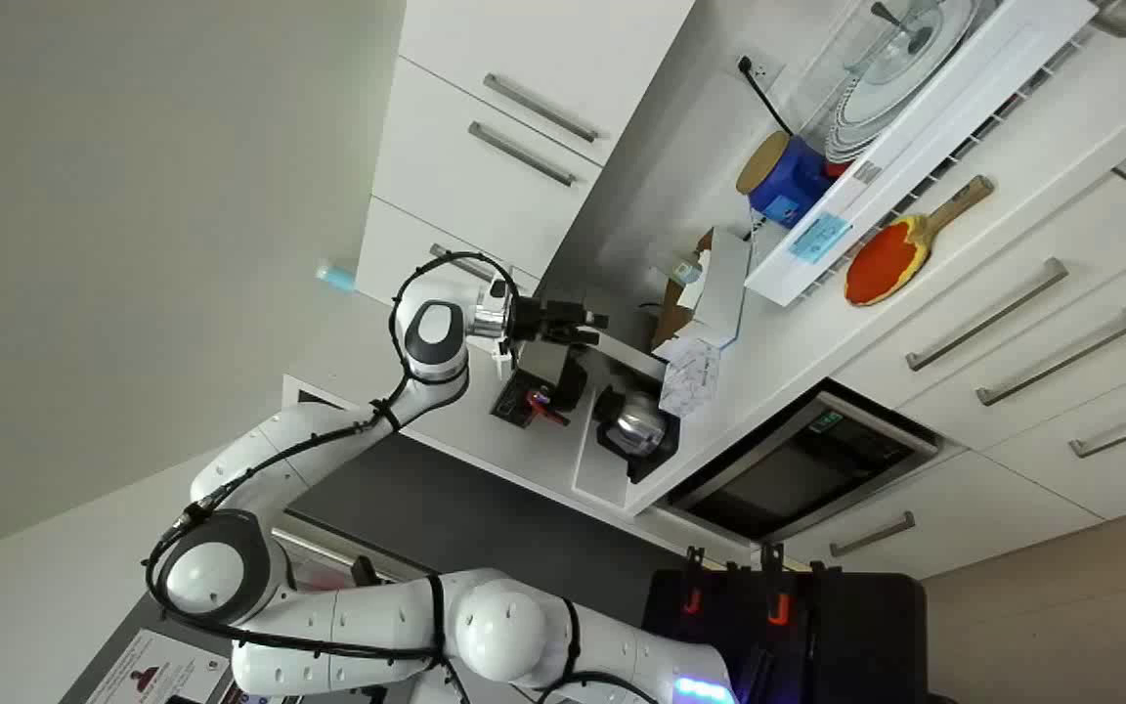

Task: Move the paddle to the left

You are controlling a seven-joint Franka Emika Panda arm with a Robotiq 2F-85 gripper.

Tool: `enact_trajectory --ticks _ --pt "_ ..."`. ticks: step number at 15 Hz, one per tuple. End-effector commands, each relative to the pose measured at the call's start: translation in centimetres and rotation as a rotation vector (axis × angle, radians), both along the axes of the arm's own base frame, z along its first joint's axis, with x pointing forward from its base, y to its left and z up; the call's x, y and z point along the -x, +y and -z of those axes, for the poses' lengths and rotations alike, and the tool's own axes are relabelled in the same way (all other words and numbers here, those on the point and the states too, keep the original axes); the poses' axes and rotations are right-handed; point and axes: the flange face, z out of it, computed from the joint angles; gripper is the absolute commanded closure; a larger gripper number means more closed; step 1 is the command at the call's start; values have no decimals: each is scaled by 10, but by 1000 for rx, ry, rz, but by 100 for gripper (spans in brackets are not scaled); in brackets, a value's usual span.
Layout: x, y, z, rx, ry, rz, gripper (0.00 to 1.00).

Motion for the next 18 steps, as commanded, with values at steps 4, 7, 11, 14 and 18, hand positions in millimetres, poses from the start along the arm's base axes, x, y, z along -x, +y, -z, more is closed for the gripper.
enact_trajectory --ticks 4,7,11,14,18 --pt "-2 -3 -2 -1 -4 6 0" --pt "-13 -21 -7 -11 -31 66 0" --pt "-38 -68 -5 -51 -97 207 0" --pt "-63 -110 8 -83 -177 337 0" --pt "-93 -161 43 -113 -229 523 0"
